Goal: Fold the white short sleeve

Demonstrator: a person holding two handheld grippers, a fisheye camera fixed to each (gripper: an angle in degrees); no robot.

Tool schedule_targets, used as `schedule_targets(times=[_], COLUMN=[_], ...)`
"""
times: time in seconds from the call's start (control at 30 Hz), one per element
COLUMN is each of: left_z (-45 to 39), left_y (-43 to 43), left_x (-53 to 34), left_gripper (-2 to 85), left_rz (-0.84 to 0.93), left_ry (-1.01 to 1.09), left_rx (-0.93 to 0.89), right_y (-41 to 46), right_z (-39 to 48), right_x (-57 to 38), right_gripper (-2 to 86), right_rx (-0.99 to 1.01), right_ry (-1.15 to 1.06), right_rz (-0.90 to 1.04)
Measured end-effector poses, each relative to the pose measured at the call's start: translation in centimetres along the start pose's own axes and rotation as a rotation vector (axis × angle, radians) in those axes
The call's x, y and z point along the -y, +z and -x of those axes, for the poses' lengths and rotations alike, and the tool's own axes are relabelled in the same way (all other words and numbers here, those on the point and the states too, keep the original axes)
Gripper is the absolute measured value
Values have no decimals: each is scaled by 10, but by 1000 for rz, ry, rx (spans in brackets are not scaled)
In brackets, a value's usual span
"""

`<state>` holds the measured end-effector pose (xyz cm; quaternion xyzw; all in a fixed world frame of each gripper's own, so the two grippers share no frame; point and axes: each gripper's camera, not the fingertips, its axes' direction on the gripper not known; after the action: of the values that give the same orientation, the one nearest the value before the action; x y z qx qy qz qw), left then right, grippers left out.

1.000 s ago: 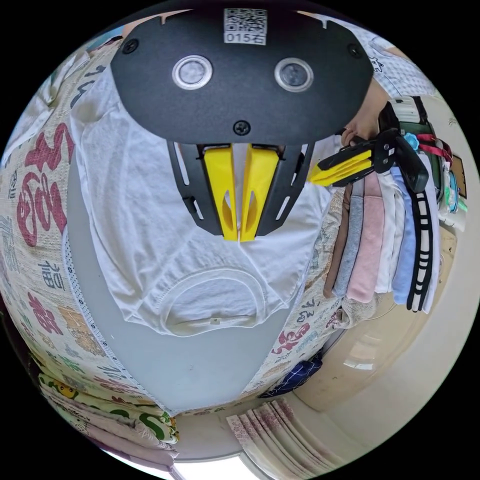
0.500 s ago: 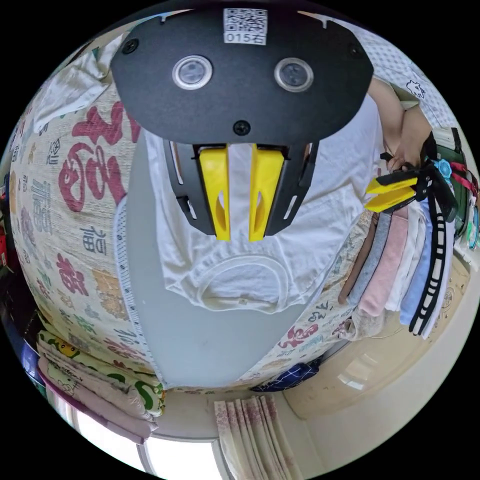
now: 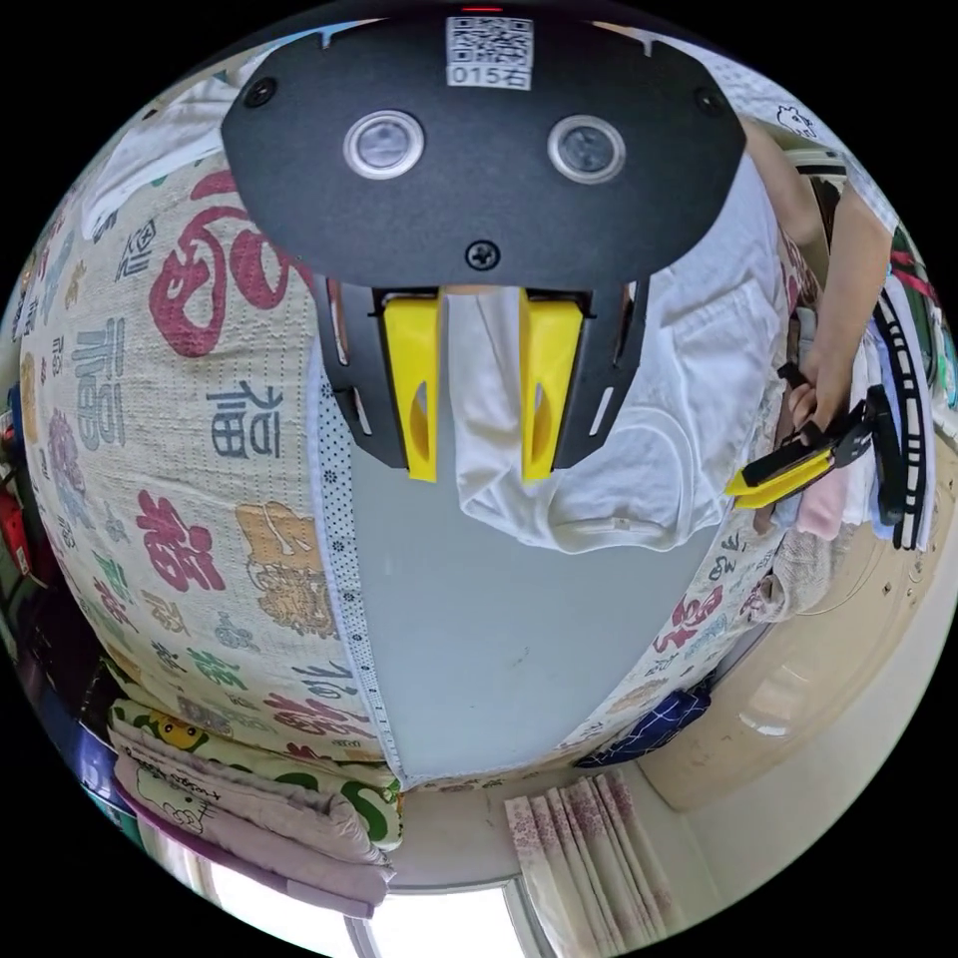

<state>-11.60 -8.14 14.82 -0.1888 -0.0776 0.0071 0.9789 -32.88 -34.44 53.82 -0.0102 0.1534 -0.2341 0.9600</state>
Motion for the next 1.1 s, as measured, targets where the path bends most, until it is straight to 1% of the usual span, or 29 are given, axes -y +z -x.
schedule_targets(times=[0.1, 0.13, 0.27, 0.37, 0.47, 0.53, 0.63, 0.8, 0.93, 1.03, 1.1], left_z=[12, 13, 3, -8, -5, 1, 9, 25, 32, 35, 36], left_y=[13, 16, 17, 13, 2, -9, -29, -67, -86, -105, -123], left_x=[12, 14, 12, 8, 8, 11, 20, 34, 30, -1, -46], left_gripper=[118, 117, 77, 42, 16, 10, 4, 1, 1, 1, 0], left_rz=[23, 37, 51, 47, 29, 2, -51, -213, -276, -330, -374], left_ry=[-42, -44, 58, 165, 182, 153, 107, -7, -51, -94, -129], left_rx=[-83, -78, 48, 82, 124, 121, 57, -40, -56, -93, -149], right_y=[0, -2, -12, -28, -54, -75, -113, -180, -230, -267, -300], right_z=[7, 9, 24, 40, 47, 51, 62, 96, 116, 138, 157], right_x=[15, 17, 30, 33, 35, 40, 51, 73, 79, 62, 26], right_gripper=[117, 113, 61, 26, 11, 6, 2, 0, -1, 0, 0], right_rx=[14, 12, -10, -26, -67, -76, -98, -204, -171, -145, -126], right_ry=[33, 32, -7, -96, -94, -66, -40, -55, -25, -68, -154], right_rz=[24, 13, 61, 80, 55, 16, -46, -164, -249, -247, -250])
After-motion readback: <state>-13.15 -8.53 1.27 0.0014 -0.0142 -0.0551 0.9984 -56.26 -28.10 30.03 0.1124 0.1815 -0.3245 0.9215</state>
